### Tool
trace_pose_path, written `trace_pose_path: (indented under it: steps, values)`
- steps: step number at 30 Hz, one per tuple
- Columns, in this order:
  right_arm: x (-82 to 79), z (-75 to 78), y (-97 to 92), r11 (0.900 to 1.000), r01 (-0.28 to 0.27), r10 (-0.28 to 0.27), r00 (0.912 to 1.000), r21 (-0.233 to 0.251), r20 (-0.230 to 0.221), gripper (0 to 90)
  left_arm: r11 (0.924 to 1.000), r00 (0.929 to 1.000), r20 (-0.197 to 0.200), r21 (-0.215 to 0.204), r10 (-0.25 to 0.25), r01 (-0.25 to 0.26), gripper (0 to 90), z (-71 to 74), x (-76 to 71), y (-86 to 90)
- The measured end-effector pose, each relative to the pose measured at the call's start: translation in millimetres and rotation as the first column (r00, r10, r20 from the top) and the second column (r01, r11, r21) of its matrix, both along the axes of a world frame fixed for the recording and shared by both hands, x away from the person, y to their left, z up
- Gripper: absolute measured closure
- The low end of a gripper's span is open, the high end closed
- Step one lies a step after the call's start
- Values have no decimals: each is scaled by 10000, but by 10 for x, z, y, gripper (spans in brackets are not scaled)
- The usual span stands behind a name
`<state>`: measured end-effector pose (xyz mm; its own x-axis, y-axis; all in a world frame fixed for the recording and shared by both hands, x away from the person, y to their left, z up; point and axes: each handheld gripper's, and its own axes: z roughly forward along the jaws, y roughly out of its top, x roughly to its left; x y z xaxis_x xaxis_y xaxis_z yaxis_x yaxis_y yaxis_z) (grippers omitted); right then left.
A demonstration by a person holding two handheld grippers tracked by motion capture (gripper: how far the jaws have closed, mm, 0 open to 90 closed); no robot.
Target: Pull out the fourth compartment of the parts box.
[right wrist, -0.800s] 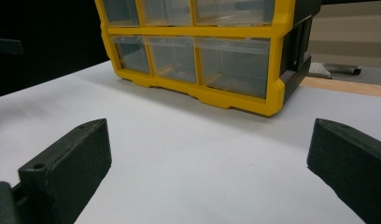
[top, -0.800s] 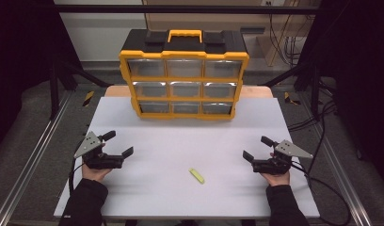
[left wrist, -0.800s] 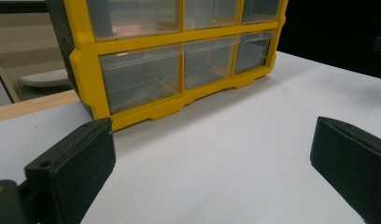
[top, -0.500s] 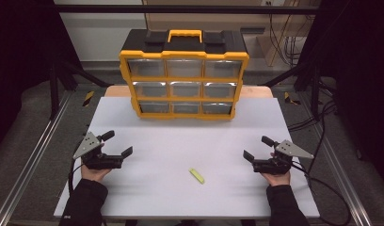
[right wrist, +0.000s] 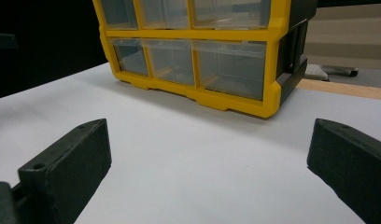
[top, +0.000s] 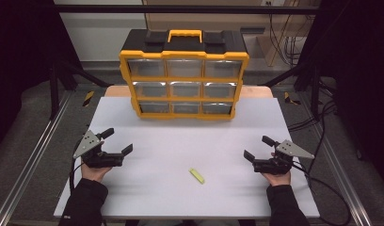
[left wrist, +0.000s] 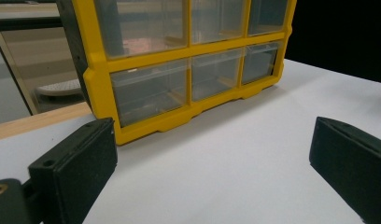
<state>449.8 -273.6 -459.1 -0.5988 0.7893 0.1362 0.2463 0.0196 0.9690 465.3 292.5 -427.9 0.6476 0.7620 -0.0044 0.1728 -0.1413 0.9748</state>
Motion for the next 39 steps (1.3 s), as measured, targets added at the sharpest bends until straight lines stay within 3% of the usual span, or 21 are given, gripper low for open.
trace_pose_path:
  steps: [17, 39]
  values:
    - [3, -3, 3, 9999, 38, -37, 10000, -123, 26, 4, 9999, 9997, 230, 119, -109, 106, 10, 134, 38, -58]
    - [-2, 5, -10, 9998, 80, -80, 10000, -165, 13, 4, 9981, 9976, 585, 520, -363, 333, 12, 330, 234, -233]
